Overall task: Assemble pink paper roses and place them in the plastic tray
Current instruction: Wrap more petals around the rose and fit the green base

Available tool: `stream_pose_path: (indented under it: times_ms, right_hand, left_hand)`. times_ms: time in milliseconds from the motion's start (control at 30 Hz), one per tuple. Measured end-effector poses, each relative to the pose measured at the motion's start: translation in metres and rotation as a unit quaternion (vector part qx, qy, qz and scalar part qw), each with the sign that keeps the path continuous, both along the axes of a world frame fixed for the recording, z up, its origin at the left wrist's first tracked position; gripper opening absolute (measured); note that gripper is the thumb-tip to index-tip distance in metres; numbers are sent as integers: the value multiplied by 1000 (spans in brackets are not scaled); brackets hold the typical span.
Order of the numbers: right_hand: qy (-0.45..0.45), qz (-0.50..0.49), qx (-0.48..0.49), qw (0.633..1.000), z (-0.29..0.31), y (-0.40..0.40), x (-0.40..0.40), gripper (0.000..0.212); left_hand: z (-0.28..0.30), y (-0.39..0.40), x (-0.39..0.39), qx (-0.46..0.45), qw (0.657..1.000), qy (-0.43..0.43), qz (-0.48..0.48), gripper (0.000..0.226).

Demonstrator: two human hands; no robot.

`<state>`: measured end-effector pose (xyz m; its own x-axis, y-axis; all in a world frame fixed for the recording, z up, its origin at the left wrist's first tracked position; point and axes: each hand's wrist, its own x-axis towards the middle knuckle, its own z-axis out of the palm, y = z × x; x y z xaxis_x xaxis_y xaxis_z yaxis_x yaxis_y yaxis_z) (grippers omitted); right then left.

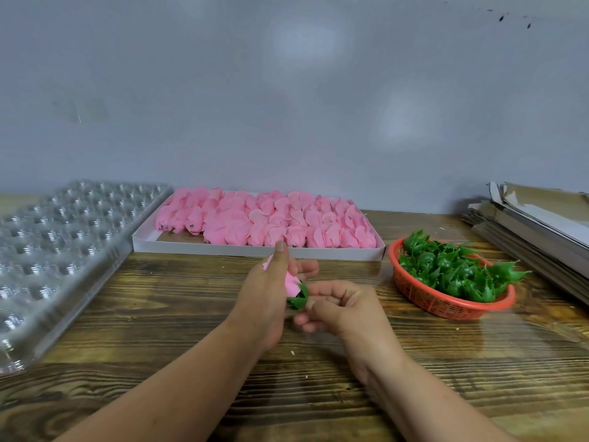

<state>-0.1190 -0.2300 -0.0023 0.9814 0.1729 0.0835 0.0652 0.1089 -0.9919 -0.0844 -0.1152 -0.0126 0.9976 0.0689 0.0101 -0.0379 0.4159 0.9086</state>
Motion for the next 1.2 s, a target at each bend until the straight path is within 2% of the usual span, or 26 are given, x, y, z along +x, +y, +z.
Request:
stream_pose_path:
  times_ms: [67, 167, 267, 367, 433, 633, 867, 933, 1067, 1200]
  right_hand:
    - [0, 25, 23, 999, 0, 1, -1, 25]
    - [-7, 8, 37, 999, -2, 2, 1, 22]
    - [-34, -22, 33, 999, -2, 0, 3, 24]
    - [-63, -40, 14, 997, -1, 1, 2, 27]
    - [-50, -36, 30, 998, -2, 3, 2, 24]
    - [40, 24, 70, 996, -1, 2, 2, 18]
    - [65, 44, 45, 996, -1, 0, 1, 22]
    - [54, 18, 38, 998, -2, 1, 1, 19]
    - [26, -27, 45, 998, -2, 3, 3, 23]
    - [37, 13, 64, 997, -5, 5, 1, 19]
  left_hand:
    - [0, 0, 1, -20, 1000, 4, 18, 56]
    - [1, -2, -1, -44, 999, 0, -9, 54]
    - [1, -4, -4, -22, 999, -18, -32, 50]
    - [0, -4, -4, 12, 999, -38, -7, 52]
    - [0, -5, -3, 33, 998, -54, 15, 53]
    - [0, -7, -10, 192, 967, -157, 60, 40]
    - [-6, -3, -8, 313, 922, -221, 44, 39]
    - [-7, -4, -7, 310, 925, -217, 24, 38]
    - [-5, -3, -6, 222, 960, -174, -7, 41]
    - [-3, -5, -6, 198, 968, -151, 11, 43]
